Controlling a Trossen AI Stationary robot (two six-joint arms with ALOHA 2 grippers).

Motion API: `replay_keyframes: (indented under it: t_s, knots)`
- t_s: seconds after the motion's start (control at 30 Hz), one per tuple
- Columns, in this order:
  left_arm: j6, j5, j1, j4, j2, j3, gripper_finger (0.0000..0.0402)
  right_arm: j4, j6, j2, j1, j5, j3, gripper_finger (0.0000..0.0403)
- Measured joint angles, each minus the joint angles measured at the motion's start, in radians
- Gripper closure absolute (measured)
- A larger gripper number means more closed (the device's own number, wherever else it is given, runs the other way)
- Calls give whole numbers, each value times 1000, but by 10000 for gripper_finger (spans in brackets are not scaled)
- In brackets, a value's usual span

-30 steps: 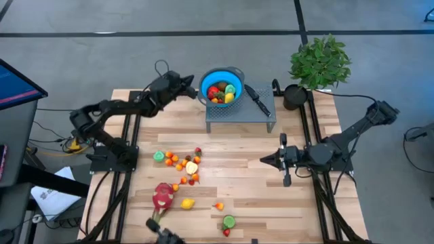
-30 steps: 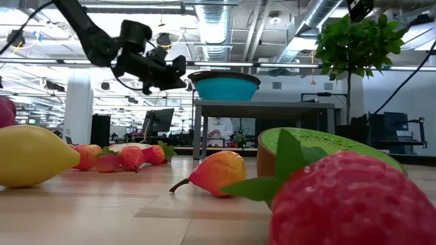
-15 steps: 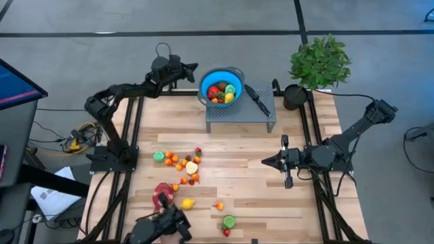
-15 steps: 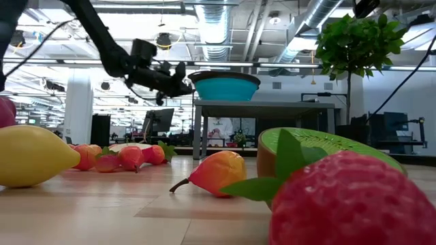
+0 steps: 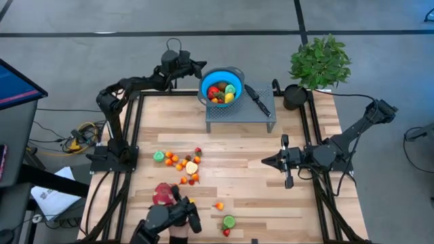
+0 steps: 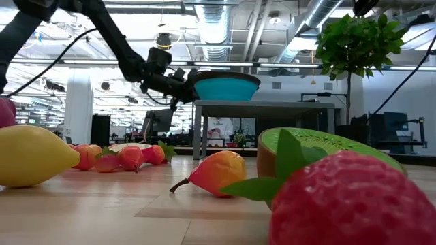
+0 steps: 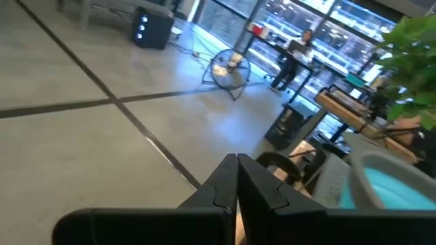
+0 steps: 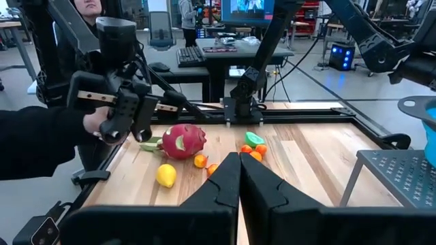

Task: Pick & Place Fruit
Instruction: Adjust the shelf on the table

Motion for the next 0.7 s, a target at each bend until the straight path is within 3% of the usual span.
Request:
replay_keyframes:
  t_s: [0.7]
  knots:
    - [5,-16,-85,-52,-42,-1,400,-2,-25,0,0,0,0,403]
